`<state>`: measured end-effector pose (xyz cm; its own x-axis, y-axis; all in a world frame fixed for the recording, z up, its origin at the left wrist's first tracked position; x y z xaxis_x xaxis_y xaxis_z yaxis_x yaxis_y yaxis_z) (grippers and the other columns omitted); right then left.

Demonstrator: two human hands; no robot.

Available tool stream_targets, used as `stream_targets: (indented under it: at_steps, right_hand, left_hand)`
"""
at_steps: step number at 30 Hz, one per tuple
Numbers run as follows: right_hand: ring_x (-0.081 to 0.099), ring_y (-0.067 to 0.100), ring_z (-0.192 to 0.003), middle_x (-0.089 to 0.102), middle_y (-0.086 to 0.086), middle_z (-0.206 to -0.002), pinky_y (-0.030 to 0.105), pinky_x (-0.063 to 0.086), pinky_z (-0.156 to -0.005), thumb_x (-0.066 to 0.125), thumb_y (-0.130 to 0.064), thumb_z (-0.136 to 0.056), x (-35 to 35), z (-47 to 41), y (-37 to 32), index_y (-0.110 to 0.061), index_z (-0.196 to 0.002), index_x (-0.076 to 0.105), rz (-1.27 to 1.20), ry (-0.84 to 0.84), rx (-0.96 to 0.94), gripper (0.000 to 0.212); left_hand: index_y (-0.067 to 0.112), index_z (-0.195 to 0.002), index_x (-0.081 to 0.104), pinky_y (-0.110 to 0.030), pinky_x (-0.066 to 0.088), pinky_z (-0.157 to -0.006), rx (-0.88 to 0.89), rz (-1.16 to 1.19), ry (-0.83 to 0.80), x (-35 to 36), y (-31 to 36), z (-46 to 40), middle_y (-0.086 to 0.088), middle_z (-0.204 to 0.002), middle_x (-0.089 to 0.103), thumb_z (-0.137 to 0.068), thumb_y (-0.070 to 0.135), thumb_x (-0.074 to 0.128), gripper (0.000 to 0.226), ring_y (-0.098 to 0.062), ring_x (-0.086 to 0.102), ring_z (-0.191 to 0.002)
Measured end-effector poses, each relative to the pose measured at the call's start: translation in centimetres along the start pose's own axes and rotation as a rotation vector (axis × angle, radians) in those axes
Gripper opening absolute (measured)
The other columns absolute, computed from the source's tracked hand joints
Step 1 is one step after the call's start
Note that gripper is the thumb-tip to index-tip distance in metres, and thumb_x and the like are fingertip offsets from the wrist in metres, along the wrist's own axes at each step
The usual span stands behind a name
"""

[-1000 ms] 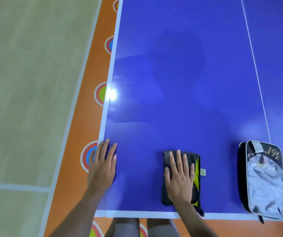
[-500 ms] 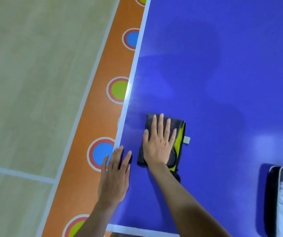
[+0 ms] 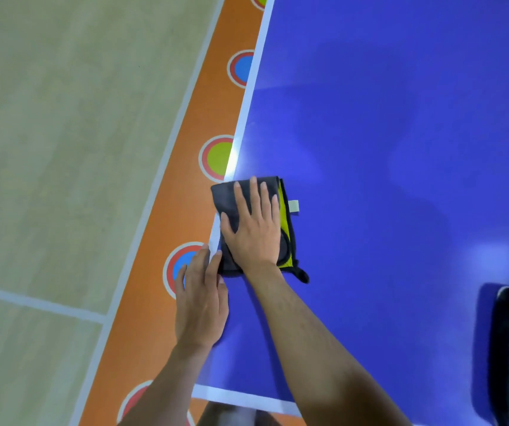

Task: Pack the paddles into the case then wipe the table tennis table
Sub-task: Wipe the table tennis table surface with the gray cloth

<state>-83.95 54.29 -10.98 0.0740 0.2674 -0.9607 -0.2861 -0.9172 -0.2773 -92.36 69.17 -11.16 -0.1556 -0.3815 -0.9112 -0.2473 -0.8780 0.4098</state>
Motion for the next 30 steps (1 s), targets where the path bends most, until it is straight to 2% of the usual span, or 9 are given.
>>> stream_targets:
  at_steps: [4, 9, 13, 17, 21, 24, 30]
  right_hand:
    - [0.021, 0.028, -0.157, 0.023, 0.004, -0.171, 0.051, 0.012, -0.128, 0.045, -0.052, -0.101, -1.7, 2.6, 6.4, -0.028, -0.161, 0.035, 0.045, 0.065, 0.118, 0.065]
    - [0.015, 0.025, -0.159, 0.02, -0.006, -0.172, 0.062, 0.009, -0.125, 0.038, -0.059, -0.1, -3.6, 8.8, 15.5, -0.041, -0.161, 0.029, 0.114, 0.082, 0.313, 0.065]
    - [0.013, 0.024, -0.159, 0.017, -0.007, -0.172, 0.06, 0.011, -0.126, 0.032, -0.061, -0.098, -5.4, 15.2, 21.6, -0.041, -0.161, 0.028, 0.092, 0.079, 0.433, 0.067]
    - [0.008, 0.022, -0.16, 0.01, -0.01, -0.173, 0.06, 0.008, -0.126, 0.025, -0.064, -0.097, -6.6, 20.6, 24.9, -0.042, -0.162, 0.024, 0.078, 0.062, 0.528, 0.069]
    - [0.0, 0.021, -0.16, 0.002, -0.01, -0.174, 0.061, 0.003, -0.126, 0.021, -0.062, -0.1, -6.1, 20.3, 24.2, -0.044, -0.163, 0.015, 0.08, 0.024, 0.573, 0.066]
    - [-0.004, 0.021, -0.16, -0.001, -0.009, -0.174, 0.066, 0.001, -0.124, 0.025, -0.055, -0.106, -5.0, 18.3, 21.4, -0.045, -0.163, 0.009, 0.057, 0.027, 0.588, 0.06]
    - [-0.005, 0.023, -0.16, -0.002, -0.009, -0.174, 0.067, -0.002, -0.123, 0.021, -0.056, -0.106, -1.0, 11.8, 8.7, -0.045, -0.164, 0.006, 0.072, 0.008, 0.355, 0.06]
  left_hand:
    - [0.011, -0.149, 0.043, -0.057, 0.044, -0.11, 0.062, -0.02, 0.029, 0.0, 0.5, 0.6, -0.015, -0.156, 0.041, -0.108, 0.029, 0.035, 0.045, -0.034, 0.045, -0.14]
    - [0.011, -0.147, 0.045, -0.053, 0.047, -0.109, 0.008, -0.011, 0.071, -0.4, 0.2, 2.1, -0.017, -0.153, 0.045, -0.11, 0.033, 0.032, 0.045, -0.036, 0.048, -0.137]
    - [0.013, -0.147, 0.045, -0.049, 0.048, -0.107, -0.038, -0.024, 0.028, -0.6, -0.5, 5.1, -0.016, -0.154, 0.045, -0.109, 0.038, 0.028, 0.048, -0.035, 0.05, -0.135]
    - [0.02, -0.151, 0.038, -0.046, 0.047, -0.11, -0.07, 0.056, -0.012, -1.0, -1.9, 8.5, -0.006, -0.157, 0.044, -0.109, 0.05, 0.019, 0.055, -0.025, 0.048, -0.138]
    - [0.023, -0.152, 0.037, -0.046, 0.048, -0.109, -0.057, 0.11, 0.004, -0.7, -2.0, 8.7, 0.002, -0.15, 0.05, -0.11, 0.047, 0.024, 0.05, -0.019, 0.051, -0.134]
    - [0.019, -0.151, 0.041, -0.046, 0.049, -0.108, -0.083, 0.125, 0.053, -0.9, -1.9, 8.9, -0.001, -0.147, 0.054, -0.111, 0.043, 0.023, 0.05, -0.019, 0.052, -0.131]
    - [0.02, -0.152, 0.04, -0.049, 0.043, -0.111, -0.099, 0.125, 0.041, -0.4, -2.5, 8.9, 0.001, -0.151, 0.052, -0.111, 0.044, 0.013, 0.054, -0.022, 0.048, -0.139]
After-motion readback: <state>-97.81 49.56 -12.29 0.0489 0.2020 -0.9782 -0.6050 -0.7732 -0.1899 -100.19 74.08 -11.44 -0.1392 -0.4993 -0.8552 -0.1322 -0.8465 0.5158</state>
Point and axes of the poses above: each hand's wrist, its own z-axis away from the middle knuckle, its own x-axis out of the palm, y = z × x, the point moved 4 cm from there along -z, towards the middle knuckle
